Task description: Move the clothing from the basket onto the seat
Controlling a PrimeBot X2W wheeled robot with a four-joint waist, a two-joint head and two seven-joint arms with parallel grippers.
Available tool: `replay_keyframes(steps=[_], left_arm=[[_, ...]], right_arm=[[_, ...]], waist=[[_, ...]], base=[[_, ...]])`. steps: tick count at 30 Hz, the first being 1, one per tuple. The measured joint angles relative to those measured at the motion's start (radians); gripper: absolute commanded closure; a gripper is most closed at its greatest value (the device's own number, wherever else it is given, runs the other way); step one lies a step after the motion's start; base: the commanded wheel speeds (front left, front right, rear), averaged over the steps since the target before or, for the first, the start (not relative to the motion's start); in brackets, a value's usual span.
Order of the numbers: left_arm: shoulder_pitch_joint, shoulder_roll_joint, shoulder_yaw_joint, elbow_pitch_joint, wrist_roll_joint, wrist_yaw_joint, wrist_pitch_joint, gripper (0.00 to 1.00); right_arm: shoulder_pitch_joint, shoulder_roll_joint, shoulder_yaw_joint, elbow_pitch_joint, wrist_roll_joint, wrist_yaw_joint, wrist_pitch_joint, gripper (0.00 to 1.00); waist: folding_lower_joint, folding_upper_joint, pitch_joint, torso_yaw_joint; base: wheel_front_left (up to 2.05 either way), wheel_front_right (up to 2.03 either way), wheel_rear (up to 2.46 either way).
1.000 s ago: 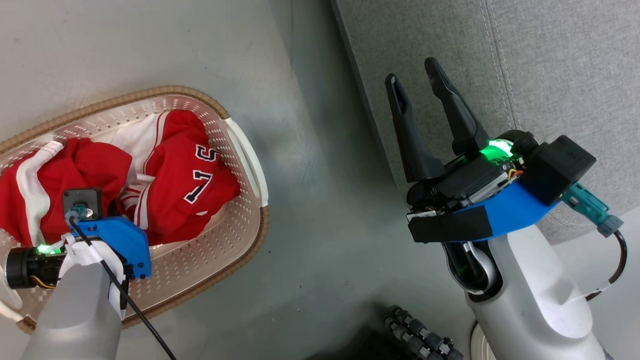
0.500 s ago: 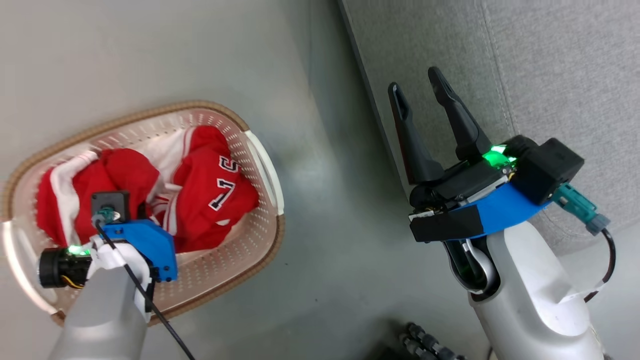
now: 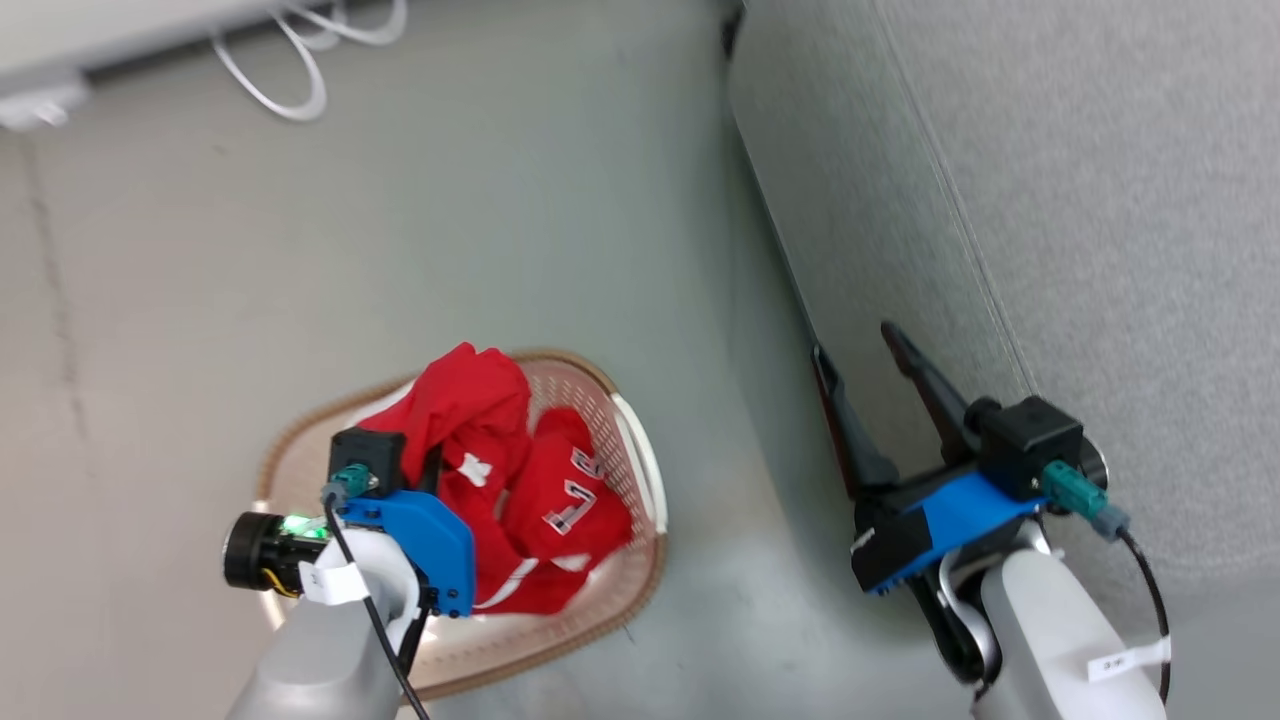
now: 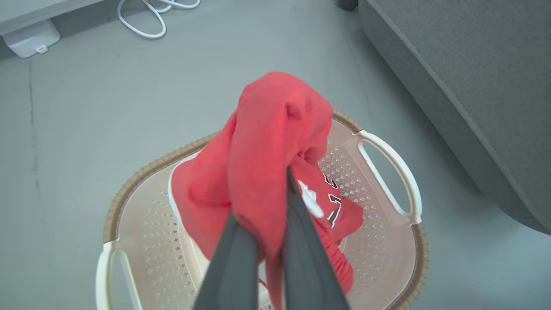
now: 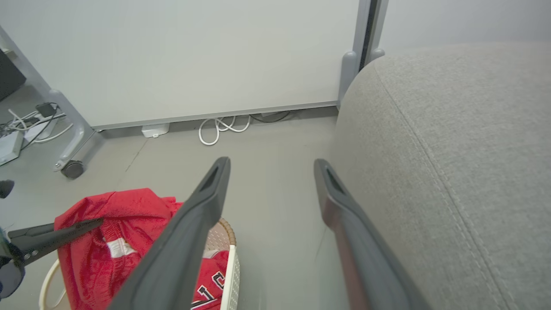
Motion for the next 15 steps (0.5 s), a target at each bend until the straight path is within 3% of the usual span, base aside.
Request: replay_keyframes(steps=[8, 15], left_arm=[[0.021, -0.023, -0.072, -0.039, -0.015, -0.024, -0.027, 1.00], [0.023, -0.026, -0.173, -0.166, -0.086, -0.026, -0.036, 1.00]], right_arm=[[0.111, 0.000, -0.041, 0.001, -0.023, 0.000, 0.052, 0.00], [0.186, -0.001, -0.057, -0.034, -0.029, 0.000, 0.092, 0.00]], waist=[[-0.0002, 0.0000, -0.199, 0.097], [-0.0001, 0.0000, -0.329, 0.177]], base=[[0.00, 0.00, 0.00], [0.00, 0.00, 0.00]])
